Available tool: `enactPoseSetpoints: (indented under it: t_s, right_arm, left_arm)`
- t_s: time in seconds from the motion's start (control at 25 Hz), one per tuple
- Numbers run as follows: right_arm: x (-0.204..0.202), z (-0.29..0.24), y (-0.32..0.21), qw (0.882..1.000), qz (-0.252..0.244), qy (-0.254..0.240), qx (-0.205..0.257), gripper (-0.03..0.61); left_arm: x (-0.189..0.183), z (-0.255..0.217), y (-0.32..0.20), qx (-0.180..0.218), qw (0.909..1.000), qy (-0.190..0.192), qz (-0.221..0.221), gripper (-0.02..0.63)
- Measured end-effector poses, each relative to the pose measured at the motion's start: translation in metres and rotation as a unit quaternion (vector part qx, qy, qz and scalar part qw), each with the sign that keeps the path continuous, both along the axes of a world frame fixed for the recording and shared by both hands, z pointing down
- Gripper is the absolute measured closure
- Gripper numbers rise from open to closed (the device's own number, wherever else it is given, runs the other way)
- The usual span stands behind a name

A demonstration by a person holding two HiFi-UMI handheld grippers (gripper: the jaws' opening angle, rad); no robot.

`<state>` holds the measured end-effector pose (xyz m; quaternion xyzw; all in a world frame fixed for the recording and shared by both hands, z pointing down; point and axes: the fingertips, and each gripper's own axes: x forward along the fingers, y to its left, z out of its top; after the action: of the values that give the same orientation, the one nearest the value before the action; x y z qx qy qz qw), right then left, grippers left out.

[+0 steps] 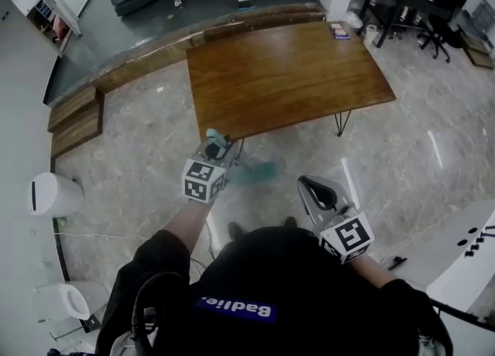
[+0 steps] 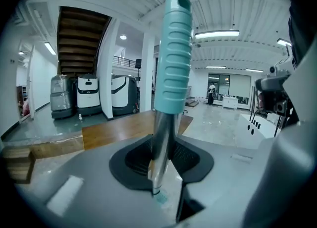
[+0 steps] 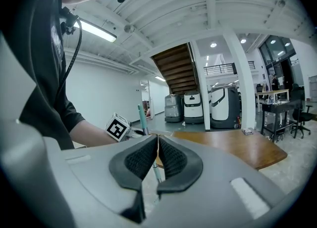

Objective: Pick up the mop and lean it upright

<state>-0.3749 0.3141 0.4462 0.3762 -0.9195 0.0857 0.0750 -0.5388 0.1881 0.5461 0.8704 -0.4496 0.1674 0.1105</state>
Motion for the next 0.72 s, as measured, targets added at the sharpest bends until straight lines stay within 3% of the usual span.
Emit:
enactPoseSetpoints:
  t_s: [0.24,0.72]
  right_arm:
    - [-0.007,0.005,-0.004,1.0,-0.011,-0.003,-0.004,0.566]
    - [-0.012,0.008,-0.012,1.0,-0.017,-0.009,-0.004,0.566]
  left_arm:
    - [0.019,-0.049,0.016,0.042,0.9983,0.027,0.031,0.502]
    - [0.058,-0.11,0.077,0.089,0.9904,0.083,0.065,0.503]
